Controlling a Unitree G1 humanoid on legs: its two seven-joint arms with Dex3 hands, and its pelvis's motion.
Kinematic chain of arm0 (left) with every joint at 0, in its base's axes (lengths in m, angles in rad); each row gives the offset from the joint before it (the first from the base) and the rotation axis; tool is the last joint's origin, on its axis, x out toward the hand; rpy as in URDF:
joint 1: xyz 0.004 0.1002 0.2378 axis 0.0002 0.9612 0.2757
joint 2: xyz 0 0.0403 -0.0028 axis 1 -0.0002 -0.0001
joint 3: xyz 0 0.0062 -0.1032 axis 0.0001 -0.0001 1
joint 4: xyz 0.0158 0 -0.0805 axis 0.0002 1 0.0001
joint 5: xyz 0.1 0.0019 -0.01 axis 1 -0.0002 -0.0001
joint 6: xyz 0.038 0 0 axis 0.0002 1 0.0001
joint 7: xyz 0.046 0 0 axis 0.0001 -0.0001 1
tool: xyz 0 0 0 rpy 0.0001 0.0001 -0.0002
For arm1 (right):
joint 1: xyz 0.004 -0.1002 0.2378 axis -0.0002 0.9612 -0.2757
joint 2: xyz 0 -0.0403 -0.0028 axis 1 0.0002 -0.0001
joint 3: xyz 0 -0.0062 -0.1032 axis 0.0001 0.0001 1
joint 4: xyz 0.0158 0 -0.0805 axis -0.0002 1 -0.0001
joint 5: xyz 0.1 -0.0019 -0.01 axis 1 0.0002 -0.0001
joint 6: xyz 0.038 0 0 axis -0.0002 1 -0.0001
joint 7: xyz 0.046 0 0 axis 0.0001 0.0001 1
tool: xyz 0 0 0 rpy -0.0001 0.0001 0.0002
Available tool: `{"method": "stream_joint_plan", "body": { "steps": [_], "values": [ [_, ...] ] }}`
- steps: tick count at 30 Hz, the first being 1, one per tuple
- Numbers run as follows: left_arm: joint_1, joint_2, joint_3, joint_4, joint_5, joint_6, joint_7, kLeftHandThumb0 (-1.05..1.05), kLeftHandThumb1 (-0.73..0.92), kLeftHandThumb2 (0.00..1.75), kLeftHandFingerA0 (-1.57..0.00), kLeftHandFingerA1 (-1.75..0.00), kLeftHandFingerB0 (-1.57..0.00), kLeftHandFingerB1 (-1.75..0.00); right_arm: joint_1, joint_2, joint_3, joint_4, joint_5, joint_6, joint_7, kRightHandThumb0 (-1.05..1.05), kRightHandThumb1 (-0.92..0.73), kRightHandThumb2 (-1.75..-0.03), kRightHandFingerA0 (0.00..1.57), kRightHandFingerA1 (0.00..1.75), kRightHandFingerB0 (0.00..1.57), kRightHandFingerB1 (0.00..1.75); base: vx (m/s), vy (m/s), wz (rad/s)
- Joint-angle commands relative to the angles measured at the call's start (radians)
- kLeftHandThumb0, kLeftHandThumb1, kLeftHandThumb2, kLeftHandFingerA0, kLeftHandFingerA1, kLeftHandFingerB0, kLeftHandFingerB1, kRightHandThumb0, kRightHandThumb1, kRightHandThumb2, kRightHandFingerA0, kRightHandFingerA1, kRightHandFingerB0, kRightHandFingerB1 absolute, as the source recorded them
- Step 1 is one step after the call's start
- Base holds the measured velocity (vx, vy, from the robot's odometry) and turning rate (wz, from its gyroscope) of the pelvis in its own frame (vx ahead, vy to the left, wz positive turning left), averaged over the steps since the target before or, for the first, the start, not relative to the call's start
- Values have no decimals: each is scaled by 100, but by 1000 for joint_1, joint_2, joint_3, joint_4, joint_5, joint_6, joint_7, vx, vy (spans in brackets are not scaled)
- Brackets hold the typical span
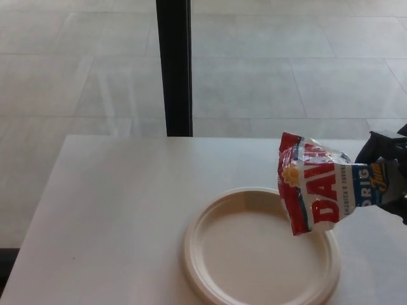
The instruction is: The robot uses its right hand to pick up a bag of sunflower seeds kept in the middle of the desk and tilts it over a plate kept next to it to pour out a few seeds and then puts the bag of seeds back on the desk
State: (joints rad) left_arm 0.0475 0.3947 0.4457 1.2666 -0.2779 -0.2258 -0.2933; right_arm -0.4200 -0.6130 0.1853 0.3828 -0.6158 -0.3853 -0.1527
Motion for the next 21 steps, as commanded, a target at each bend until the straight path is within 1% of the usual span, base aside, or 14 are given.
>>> {"method": "stream_joint_plan", "body": {
  "steps": [1, 2, 4, 5, 7, 8, 10, 11, 13, 14, 15, 16, 19, 21],
  "values": [
    [5, 20, 6, 3, 5, -5, 4, -85, 84, 65, -41, -64, -42, -43, -35, -42, 20, -21, -61, -21, 7, -20, -64, -77, 90, 168, 82, 88, 0, 0, 0],
    [5, 21, 5, 4, 6, -4, 5, -84, 84, 65, -40, -65, -42, -43, -39, -46, 24, -20, -68, -34, -5, -22, -65, -75, 94, 164, 82, 69, 0, 0, 0],
    [5, 22, 6, 6, 6, -2, 5, -83, 84, 65, -40, -64, -42, -42, -50, -52, 30, -16, -81, -60, -26, -23, -65, -74, 96, 159, 83, 67, 0, 0, 0],
    [8, 22, 3, 5, 9, -8, 3, -83, 85, 65, -40, -65, -41, -42, -58, -56, 36, -24, -95, -55, -23, -29, -51, -99, 122, 133, 81, 81, 0, 0, 0],
    [8, 21, 5, 5, 7, -8, 0, -83, 85, 65, -40, -65, -41, -42, -61, -56, 36, -24, -98, -59, -25, -29, -51, -99, 122, 133, 81, 81, 0, 0, 0],
    [0, 26, 7, 5, 6, -6, -1, -84, 85, 65, -40, -66, -40, -43, -79, -61, 44, -26, -111, -53, -13, -24, -64, -77, 95, 171, 86, 77, 0, 0, 0],
    [1, 25, 9, 2, 3, -4, -1, -86, 84, 65, -41, -67, -41, -43, -90, -70, 53, -24, -138, -54, -26, -19, -63, -80, 94, 172, 83, 82, 0, 0, 0],
    [7, 28, -3, 1, 17, -15, -2, -92, 70, 85, -36, -64, -35, -47, -108, -87, 61, -6, -164, -70, -50, -19, -62, -80, 95, 173, 83, 90, 0, 0, 0],
    [7, 28, -6, 1, 18, -17, -2, -92, 70, 85, -36, -64, -35, -47, -112, -90, 65, 0, -168, -73, -56, -19, -62, -80, 95, 173, 83, 90, 0, 0, 0],
    [7, 28, -2, -1, 12, -11, -5, -85, 85, 66, -38, -62, -39, -41, -118, -92, 63, 5, -161, -74, -49, -19, -61, -83, 90, 175, 75, 126, 0, 0, 0],
    [6, 28, -1, -1, 11, -7, -4, -84, 86, 66, -38, -61, -39, -41, -128, -95, 62, 15, -157, -78, -46, -19, -59, -86, 89, 175, 75, 145, 0, 0, 0],
    [5, 28, -2, 1, 11, -7, -1, -89, 71, 81, -38, -63, -37, -45, -134, -97, 62, 22, -158, -83, -51, -18, -59, -89, 86, 175, 71, 152, 0, 0, 0],
    [6, 32, 4, 2, 7, -6, -2, -85, 84, 65, -39, -65, -43, -43, -137, -89, 62, 23, -156, -85, -55, -17, -58, -89, 87, 175, 71, 151, 0, 0, 0],
    [2, 30, 11, 4, 0, 0, 1, -84, 84, 65, -40, -63, -43, -42, -137, -82, 59, 19, -150, -83, -51, -19, -59, -88, 88, 175, 73, 145, 0, 0, 0]
  ]
}}
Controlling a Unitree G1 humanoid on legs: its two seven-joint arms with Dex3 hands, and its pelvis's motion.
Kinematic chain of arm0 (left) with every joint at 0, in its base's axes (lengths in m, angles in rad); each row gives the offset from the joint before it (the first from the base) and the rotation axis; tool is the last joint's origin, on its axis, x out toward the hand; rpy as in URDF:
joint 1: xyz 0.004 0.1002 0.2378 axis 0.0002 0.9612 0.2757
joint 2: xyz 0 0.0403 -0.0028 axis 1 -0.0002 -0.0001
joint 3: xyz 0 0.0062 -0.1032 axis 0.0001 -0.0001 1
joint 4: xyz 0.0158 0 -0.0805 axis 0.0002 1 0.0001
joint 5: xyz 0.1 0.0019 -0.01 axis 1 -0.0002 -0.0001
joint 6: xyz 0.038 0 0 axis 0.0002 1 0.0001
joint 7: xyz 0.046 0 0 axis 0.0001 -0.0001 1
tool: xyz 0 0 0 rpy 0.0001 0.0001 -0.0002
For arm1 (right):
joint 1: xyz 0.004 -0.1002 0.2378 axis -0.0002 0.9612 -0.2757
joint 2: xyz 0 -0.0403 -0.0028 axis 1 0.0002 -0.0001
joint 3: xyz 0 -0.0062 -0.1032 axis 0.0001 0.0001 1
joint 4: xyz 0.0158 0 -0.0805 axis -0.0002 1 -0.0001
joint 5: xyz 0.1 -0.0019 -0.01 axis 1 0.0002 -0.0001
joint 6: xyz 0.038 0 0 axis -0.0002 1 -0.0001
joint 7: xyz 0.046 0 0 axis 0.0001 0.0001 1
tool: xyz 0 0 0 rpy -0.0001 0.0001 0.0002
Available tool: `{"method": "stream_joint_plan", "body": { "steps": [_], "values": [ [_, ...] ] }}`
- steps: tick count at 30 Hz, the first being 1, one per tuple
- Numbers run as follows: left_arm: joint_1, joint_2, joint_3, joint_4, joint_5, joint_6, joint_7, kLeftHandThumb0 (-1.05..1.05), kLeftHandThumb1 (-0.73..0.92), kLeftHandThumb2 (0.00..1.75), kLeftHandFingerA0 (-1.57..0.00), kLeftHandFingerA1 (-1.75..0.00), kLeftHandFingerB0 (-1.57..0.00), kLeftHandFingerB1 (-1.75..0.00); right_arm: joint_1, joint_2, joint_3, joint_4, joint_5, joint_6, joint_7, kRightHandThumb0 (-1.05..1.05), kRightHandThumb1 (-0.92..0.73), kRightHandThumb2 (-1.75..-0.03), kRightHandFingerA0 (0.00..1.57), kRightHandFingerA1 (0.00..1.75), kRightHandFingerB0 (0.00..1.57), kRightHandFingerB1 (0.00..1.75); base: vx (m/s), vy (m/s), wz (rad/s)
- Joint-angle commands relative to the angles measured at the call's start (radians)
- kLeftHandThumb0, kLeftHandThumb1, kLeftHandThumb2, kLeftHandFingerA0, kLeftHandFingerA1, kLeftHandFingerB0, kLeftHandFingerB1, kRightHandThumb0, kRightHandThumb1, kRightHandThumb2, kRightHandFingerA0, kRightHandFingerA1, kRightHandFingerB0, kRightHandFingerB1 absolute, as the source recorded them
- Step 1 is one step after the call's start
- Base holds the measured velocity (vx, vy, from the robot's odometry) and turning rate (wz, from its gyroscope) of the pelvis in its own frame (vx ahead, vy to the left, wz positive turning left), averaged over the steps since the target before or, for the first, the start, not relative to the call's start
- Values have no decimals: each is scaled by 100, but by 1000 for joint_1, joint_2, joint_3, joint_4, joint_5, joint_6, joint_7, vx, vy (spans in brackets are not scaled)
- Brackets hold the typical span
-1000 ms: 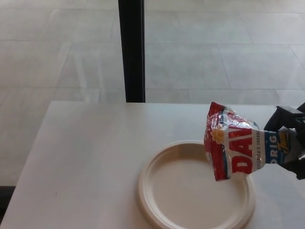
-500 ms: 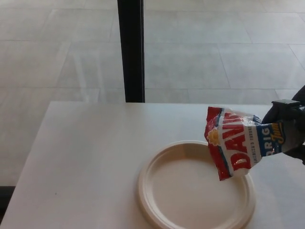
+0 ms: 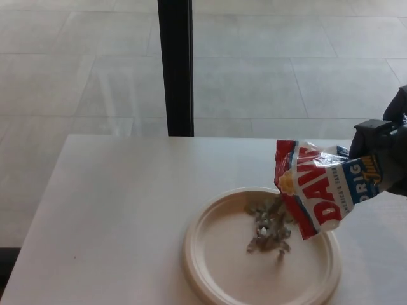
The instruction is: The robot uses its right hand to pick up a bag of sunflower seeds kept in the middle of the desk and tilts it over a plate kept next to it to pour out a few seeds and then puts the bag of seeds back on the desk
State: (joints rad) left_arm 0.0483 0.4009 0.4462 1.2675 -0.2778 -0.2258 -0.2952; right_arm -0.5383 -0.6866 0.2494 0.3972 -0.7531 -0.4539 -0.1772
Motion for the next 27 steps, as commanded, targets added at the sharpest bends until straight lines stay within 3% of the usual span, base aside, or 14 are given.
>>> {"method": "stream_joint_plan", "body": {
  "steps": [1, 2, 3, 4, 6, 7, 9, 17, 20, 21, 22, 24, 26, 27],
  "values": [
    [1, 23, 12, 1, 0, -1, 5, -91, 67, 84, -42, -67, -39, -48, -16, -3, -4, -1, -10, -24, -31, -28, -67, -70, 87, 174, 80, 101, 0, 0, 0],
    [1, 23, 12, 1, 1, 0, 5, -91, 67, 84, -42, -67, -39, -48, -16, -3, -4, 0, -10, -25, -31, -28, -67, -70, 87, 174, 80, 101, 0, 0, 0],
    [3, 25, 7, 2, 7, -5, 0, -86, 84, 65, -40, -66, -42, -43, -11, -1, -3, -15, -11, -10, -13, -35, -53, -98, 115, 131, 80, 92, 0, 0, 0],
    [3, 26, 3, 2, 11, -7, 1, -87, 85, 65, -40, -65, -39, -42, -5, 8, -3, -20, -4, -8, -11, -27, -66, -71, 87, 172, 83, 103, 0, 0, 0],
    [7, 28, 0, 0, 14, -14, -4, -87, 85, 66, -38, -63, -37, -40, -1, 17, 1, -16, -16, -18, -41, -19, -56, -86, 111, 163, 86, 121, 0, 0, 0],
    [6, 28, 1, 2, 12, -12, -5, -86, 86, 66, -37, -63, -39, -41, 3, 22, -2, -24, -11, -12, -34, -20, -60, -85, 89, 175, 82, 117, 0, 0, 0],
    [6, 28, 7, 0, 4, -6, -13, -90, 71, 82, -37, -65, -36, -47, 8, 33, -6, -17, -3, -26, -56, -17, -56, -97, 92, 175, 77, 131, 0, 0, 0],
    [9, 19, 2, 2, 9, -7, 1, -89, 85, 65, -40, -64, -39, -42, 81, 64, -20, -79, 8, -4, -35, -18, -59, -87, 94, 166, 86, 96, 0, 0, 0],
    [14, 19, -1, -4, 10, -13, -5, -93, 69, 87, -37, -64, -34, -47, 94, 69, -20, -67, 6, -21, -57, -17, -57, -94, 91, 166, 83, 103, 0, 0, 0],
    [14, 19, -2, -3, 11, -10, -2, -88, 86, 66, -38, -63, -39, -43, 97, 71, -21, -63, 6, -22, -64, -15, -59, -95, 90, 174, 73, 131, 0, 0, 0],
    [16, 21, -7, -5, 16, -11, -1, -86, 87, 66, -36, -61, -38, -43, 105, 71, -29, -66, 18, -11, -50, -20, -55, -94, 111, 158, 86, 102, 0, 0, 0],
    [14, 22, -11, -2, 20, -9, 6, -87, 86, 66, -38, -61, -39, -42, 114, 78, -42, -58, 39, -16, -50, -24, -65, -78, 93, 164, 81, 87, 0, 0, 0],
    [16, 22, -3, 0, 11, -1, 9, -87, 85, 66, -38, -59, -39, -42, 133, 99, -55, -67, 61, 9, -34, -24, -68, -77, 92, 168, 79, 102, 0, 0, 0],
    [18, 22, -1, -3, 8, -2, 9, -87, 86, 66, -38, -59, -39, -41, 140, 110, -59, -64, 63, 10, -43, -19, -60, -97, 90, 172, 72, 140, 0, 0, 0]
  ]
}}
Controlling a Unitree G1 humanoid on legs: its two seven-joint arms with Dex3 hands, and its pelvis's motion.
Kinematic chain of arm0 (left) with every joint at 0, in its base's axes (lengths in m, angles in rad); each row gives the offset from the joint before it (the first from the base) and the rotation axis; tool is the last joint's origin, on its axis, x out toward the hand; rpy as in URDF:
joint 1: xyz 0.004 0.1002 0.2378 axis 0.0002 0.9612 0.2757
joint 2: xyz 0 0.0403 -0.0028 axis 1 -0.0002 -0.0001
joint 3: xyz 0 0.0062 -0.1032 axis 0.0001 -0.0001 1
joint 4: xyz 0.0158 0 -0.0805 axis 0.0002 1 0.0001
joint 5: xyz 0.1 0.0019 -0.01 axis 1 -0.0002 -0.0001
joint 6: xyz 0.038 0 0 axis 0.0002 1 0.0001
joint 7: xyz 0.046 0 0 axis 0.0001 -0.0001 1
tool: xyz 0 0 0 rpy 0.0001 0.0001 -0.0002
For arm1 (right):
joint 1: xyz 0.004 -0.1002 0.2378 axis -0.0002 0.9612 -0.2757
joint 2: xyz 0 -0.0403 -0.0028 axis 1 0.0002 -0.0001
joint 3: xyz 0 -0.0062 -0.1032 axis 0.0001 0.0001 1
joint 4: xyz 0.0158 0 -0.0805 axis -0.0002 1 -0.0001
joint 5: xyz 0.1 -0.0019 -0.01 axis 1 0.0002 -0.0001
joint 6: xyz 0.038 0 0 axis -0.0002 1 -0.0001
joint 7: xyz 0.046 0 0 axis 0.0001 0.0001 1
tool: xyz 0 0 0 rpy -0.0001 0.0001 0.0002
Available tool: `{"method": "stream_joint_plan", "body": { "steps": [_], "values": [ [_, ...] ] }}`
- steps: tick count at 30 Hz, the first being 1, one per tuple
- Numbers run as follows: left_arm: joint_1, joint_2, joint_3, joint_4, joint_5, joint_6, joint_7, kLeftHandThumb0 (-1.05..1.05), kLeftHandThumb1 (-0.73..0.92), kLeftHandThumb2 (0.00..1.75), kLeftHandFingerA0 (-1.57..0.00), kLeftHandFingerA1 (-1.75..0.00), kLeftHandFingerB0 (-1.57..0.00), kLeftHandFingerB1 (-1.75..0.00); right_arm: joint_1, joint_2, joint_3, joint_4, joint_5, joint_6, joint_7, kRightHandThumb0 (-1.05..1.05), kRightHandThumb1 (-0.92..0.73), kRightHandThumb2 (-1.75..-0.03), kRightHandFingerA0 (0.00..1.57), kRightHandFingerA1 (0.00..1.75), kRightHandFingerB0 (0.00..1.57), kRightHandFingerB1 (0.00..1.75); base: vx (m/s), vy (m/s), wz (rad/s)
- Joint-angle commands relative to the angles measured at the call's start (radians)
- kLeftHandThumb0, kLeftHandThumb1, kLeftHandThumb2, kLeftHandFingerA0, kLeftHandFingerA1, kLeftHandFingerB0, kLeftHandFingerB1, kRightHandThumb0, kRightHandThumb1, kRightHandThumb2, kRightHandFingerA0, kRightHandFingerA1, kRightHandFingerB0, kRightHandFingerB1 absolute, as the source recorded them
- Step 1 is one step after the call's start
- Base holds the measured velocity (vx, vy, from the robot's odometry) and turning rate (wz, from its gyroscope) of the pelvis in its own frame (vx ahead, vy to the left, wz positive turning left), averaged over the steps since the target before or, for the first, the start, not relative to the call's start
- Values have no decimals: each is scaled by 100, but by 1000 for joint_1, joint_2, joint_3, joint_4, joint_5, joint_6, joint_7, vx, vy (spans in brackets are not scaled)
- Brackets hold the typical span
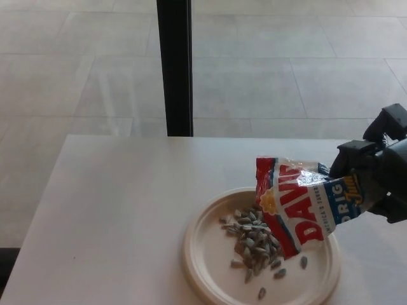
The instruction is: The robot uses its right hand to pick up a bag of sunflower seeds kept in the middle of the desk and tilts it over a plate kept next to it to pour out a few seeds and then puts the bag of seeds back on the desk
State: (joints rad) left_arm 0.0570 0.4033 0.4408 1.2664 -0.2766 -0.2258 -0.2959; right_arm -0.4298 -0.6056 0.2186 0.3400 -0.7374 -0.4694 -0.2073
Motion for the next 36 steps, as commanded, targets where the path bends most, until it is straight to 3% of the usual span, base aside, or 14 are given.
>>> {"method": "stream_joint_plan", "body": {
  "steps": [1, 3, 4, 5, 6, 7, 11, 18, 19, 20, 21, 24, 25, 36],
  "values": [
    [13, 17, 3, -3, 8, -5, 9, -90, 85, 66, -40, -61, -38, -41, 52, 43, -37, -3, 52, 27, -32, -16, -54, -112, 90, 175, 75, 159, 0, 0, 0],
    [18, 13, 0, 0, 12, -12, 9, -96, 70, 85, -35, -62, -33, -46, 79, 64, -50, -6, 57, 40, -38, -14, -52, -116, 88, 175, 72, 163, 0, 0, 0],
    [21, 12, 0, 0, 12, -17, 4, -91, 85, 66, -40, -67, -38, -42, 97, 77, -58, -13, 60, 55, -36, -13, -51, -117, 88, 175, 71, 164, 0, 0, 0],
    [23, 10, 5, 0, 6, -18, -1, -87, 65, 108, -39, -69, -33, -53, 113, 91, -66, -18, 66, 68, -32, -21, -49, -116, 119, 143, 96, 130, 0, 0, 0],
    [27, 8, 6, 0, 5, -24, -6, -87, 65, 108, -39, -69, -33, -53, 122, 101, -72, -23, 76, 78, -23, -21, -49, -116, 119, 143, 96, 130, 0, 0, 0],
    [32, 10, 4, 0, 7, -24, -8, -91, 86, 66, -37, -65, -36, -42, 134, 117, -78, -15, 81, 70, -44, -12, -50, -118, 88, 175, 68, 164, 0, 0, 0],
    [44, 6, 0, -4, 12, -28, -7, -94, 74, 80, -34, -60, -34, -44, 193, 205, -141, -40, 156, 133, -35, -15, -64, -96, 85, 175, 61, 171, 0, 0, 0],
    [30, 4, 3, 7, 9, -3, 9, -86, 86, 67, -37, -53, -40, -38, 250, 328, -206, -10, 265, 75, -57, -7, -55, -111, 89, 174, 73, 157, 0, 0, 0],
    [32, 3, 4, 9, 9, -2, 11, -87, 71, 113, -35, -61, -32, -49, 253, 340, -208, 1, 274, 68, -58, -10, -53, -114, 84, 174, 75, 160, 0, 0, 0],
    [36, -1, 7, 11, 6, -2, 14, -84, 70, 113, -37, -62, -31, -49, 257, 351, -209, 11, 273, 63, -65, -11, -52, -119, 82, 175, 74, 161, 0, 0, 0],
    [35, -1, 7, 10, 5, 1, 16, -85, 86, 66, -38, -54, -41, -38, 261, 361, -214, 19, 278, 58, -70, -12, -54, -116, 79, 175, 71, 163, 0, 0, 0],
    [36, 0, 4, 12, 9, 0, 18, -90, 72, 84, -37, -58, -36, -42, 275, 391, -230, 37, 279, 61, -109, -22, -64, -97, 84, 175, 72, 160, 0, 0, 0],
    [36, -2, 10, 11, 2, 1, 9, -84, 86, 66, -36, -56, -39, -38, 278, 395, -233, 42, 282, 60, -110, -21, -64, -98, 85, 175, 72, 161, 0, 0, 0],
    [45, -8, 8, 4, 7, -13, 12, -85, 87, 67, -37, -56, -40, -39, 324, 431, -221, 217, 284, -8, -189, -18, -66, -92, 79, 175, 69, 164, 0, 0, 0]
  ]
}}
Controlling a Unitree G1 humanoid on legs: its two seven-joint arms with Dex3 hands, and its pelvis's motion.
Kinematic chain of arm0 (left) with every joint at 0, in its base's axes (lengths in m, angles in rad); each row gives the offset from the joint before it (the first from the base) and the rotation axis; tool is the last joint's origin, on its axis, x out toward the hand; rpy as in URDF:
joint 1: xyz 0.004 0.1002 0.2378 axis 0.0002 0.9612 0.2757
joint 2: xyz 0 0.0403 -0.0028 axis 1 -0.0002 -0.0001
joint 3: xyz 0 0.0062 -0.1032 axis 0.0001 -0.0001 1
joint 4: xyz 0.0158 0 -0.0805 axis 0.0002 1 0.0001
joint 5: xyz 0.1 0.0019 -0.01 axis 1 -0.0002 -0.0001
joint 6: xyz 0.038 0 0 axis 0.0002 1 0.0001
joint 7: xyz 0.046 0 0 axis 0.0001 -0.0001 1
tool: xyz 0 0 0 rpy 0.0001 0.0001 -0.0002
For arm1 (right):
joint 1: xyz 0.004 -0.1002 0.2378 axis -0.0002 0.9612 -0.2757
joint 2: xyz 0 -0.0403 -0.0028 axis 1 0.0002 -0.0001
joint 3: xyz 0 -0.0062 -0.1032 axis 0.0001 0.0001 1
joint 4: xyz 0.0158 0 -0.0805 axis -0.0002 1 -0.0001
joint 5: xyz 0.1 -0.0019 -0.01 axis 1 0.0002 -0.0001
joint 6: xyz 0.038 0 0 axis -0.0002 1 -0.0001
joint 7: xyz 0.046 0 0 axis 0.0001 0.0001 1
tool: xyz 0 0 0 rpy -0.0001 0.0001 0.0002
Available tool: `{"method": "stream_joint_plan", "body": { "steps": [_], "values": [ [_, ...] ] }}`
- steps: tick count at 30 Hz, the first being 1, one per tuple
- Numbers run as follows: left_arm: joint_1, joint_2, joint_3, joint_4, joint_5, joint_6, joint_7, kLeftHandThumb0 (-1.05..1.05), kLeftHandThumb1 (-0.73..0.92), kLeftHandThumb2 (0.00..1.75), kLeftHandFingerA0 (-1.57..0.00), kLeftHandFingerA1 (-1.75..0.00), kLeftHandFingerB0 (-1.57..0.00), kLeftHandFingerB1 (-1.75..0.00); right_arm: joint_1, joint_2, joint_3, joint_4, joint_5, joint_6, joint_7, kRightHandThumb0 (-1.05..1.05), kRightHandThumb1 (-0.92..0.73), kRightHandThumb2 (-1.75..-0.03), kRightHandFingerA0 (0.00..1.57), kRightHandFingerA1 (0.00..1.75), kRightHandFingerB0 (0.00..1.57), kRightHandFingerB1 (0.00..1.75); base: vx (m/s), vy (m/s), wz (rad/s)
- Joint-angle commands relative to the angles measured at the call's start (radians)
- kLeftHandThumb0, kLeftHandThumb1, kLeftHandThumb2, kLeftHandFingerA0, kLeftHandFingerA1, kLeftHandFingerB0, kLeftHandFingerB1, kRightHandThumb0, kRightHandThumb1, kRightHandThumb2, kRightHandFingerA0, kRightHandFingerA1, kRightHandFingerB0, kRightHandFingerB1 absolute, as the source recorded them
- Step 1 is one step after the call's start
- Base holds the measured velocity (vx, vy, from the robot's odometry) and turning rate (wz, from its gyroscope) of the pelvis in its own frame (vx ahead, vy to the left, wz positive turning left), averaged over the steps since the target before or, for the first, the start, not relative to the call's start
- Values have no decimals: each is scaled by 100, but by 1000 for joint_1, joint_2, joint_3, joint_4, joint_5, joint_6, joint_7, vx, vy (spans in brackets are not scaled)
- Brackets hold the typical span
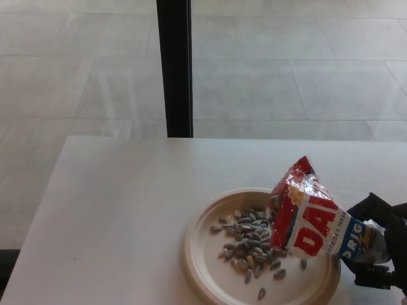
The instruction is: The robot uses its right hand to pick up a bag of sunflower seeds kept in the middle of the desk and tilts it over a plate kept next to it to pour out a few seeds and then puts the bag of seeds back on the desk
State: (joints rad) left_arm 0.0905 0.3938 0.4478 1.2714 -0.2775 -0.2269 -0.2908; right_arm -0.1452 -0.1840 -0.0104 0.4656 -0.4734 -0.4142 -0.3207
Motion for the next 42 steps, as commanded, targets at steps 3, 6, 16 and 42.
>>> {"method": "stream_joint_plan", "body": {
  "steps": [3, 6, 16, 42],
  "values": [
    [26, -5, 1, -2, 9, -36, 6, -89, 87, 66, -39, -60, -39, -41, 46, 11, 18, 175, 31, -113, -94, -18, -69, -93, 78, 174, 69, 162, 0, 0, 0],
    [25, -4, 1, -4, 7, -28, 4, -87, 87, 66, -39, -59, -39, -41, 44, 8, 20, 216, 39, -116, -98, -20, -67, -94, 85, 164, 75, 149, 0, 0, 0],
    [26, -5, 3, 0, 7, -24, 3, -85, 88, 67, -37, -55, -38, -37, 41, -90, 115, 251, 27, -45, 54, -63, -76, -66, 9, 59, 5, 25, 0, 0, 0],
    [33, -5, -24, 2, 28, -29, 37, -88, 89, 67, -39, -56, -37, -38, 64, -276, 159, -163, -19, 201, 220, -105, -71, -63, 0, 0, 0, 0, 0, 0, 0]
  ]
}}
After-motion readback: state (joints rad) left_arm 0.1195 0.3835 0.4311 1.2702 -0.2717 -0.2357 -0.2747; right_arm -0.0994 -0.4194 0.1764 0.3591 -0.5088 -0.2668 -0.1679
